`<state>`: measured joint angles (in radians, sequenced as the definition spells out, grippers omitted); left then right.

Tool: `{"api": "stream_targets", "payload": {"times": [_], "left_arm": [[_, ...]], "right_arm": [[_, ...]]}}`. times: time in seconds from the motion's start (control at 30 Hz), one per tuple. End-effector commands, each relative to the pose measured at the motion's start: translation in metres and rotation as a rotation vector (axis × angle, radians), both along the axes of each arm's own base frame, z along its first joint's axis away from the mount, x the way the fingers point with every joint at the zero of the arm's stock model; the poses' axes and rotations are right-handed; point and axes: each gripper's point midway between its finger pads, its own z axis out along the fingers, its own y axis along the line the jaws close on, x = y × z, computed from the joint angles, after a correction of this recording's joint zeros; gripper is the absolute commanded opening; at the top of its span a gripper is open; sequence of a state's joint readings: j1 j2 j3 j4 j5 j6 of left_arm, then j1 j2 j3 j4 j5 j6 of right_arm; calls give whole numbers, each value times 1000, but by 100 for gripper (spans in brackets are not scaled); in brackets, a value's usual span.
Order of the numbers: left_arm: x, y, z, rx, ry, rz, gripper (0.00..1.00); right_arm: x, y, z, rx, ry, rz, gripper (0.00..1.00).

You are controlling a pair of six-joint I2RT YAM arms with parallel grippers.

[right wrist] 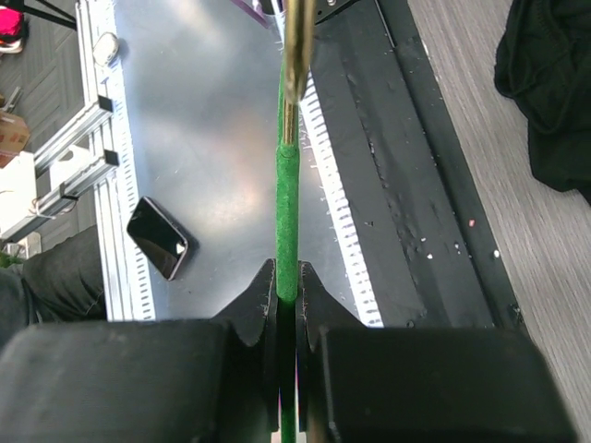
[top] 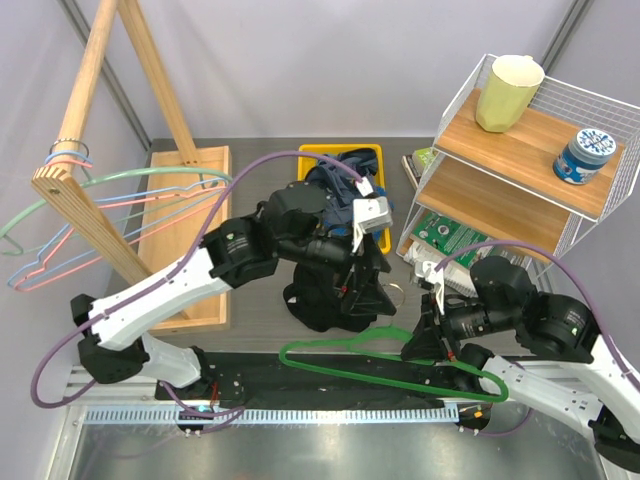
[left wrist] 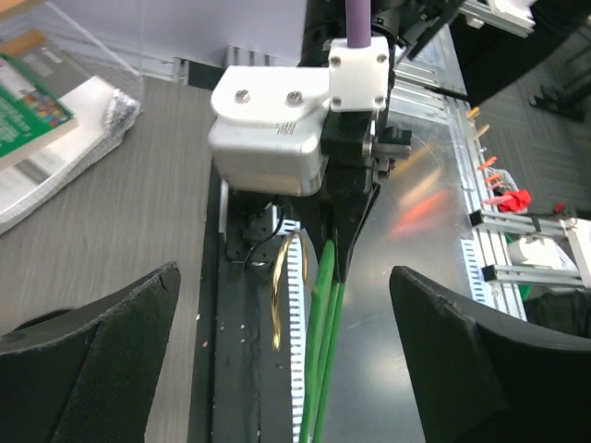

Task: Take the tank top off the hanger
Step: Place the hanger at the clothesline.

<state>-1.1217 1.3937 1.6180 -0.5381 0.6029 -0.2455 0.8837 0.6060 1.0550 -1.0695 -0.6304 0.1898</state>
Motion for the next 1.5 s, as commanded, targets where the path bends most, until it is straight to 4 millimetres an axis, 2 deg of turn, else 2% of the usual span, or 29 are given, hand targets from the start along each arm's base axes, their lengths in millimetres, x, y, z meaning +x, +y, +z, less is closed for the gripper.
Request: {"api": "stream_targets", "payload": {"times": [0.0,0.1,0.17,0.23,0.27,0.33,0.37,0.4,0.43,0.53,0.73,0.87,0.9,0.93,0.97,1.03,1.07,1.17,1.23,1.27,1.33,1.37,1.47], "left_arm": [[15,38,36,-70,-108,168,100],[19,61,43,-99,-137,254,100],[14,75,49,-125,-134,270,100],[9,77,34,-102,-102,256,99],[5,77,33,-110,-77,246,98],[-7,73,15,-89,-24,178,94],[-10,70,16,-108,3,163,94],[-13,67,4,-88,27,145,93],[-18,65,0,-82,46,119,93],[-22,57,-16,-61,101,86,93],[-40,45,-29,-41,184,-39,81],[-47,43,-37,-25,204,-77,54],[-45,42,-37,-25,200,-64,42],[-43,43,-37,-24,195,-54,37],[-43,45,-37,-26,191,-47,23],[-39,46,-37,-27,184,-12,8],[-38,48,-34,-33,180,3,0],[-33,53,-32,-40,165,48,0],[-27,58,-31,-42,151,102,0],[-27,65,-23,-62,137,116,0],[-24,73,-19,-69,120,155,0],[-26,78,-14,-84,110,156,0],[-31,96,0,-120,78,167,0]], "right_arm": [[-1,-3,17,62,-46,-21,1],[-3,-8,18,69,-53,-31,1],[-2,-10,21,74,-66,-45,1],[-3,-12,25,86,-76,-50,1],[-4,-13,30,100,-86,-52,1],[-4,-15,38,120,-104,-55,1],[-4,-15,40,126,-111,-57,1],[-4,-15,44,135,-118,-55,1],[-3,-15,48,145,-131,-57,1],[-1,-13,57,171,-157,-61,1],[6,-8,66,198,-200,-68,1],[11,-4,68,205,-209,-72,1],[12,-3,68,205,-210,-75,1],[13,-3,66,200,-210,-76,1],[15,-3,65,195,-210,-87,1],[17,-2,63,186,-203,-96,3],[19,-2,62,184,-206,-110,6],[22,-4,62,188,-206,-138,22],[21,-6,63,201,-203,-158,38],[22,-7,64,208,-204,-168,52],[22,-13,66,226,-209,-208,64],[22,-15,66,233,-209,-220,76],[21,-24,68,261,-221,-264,89]]}}
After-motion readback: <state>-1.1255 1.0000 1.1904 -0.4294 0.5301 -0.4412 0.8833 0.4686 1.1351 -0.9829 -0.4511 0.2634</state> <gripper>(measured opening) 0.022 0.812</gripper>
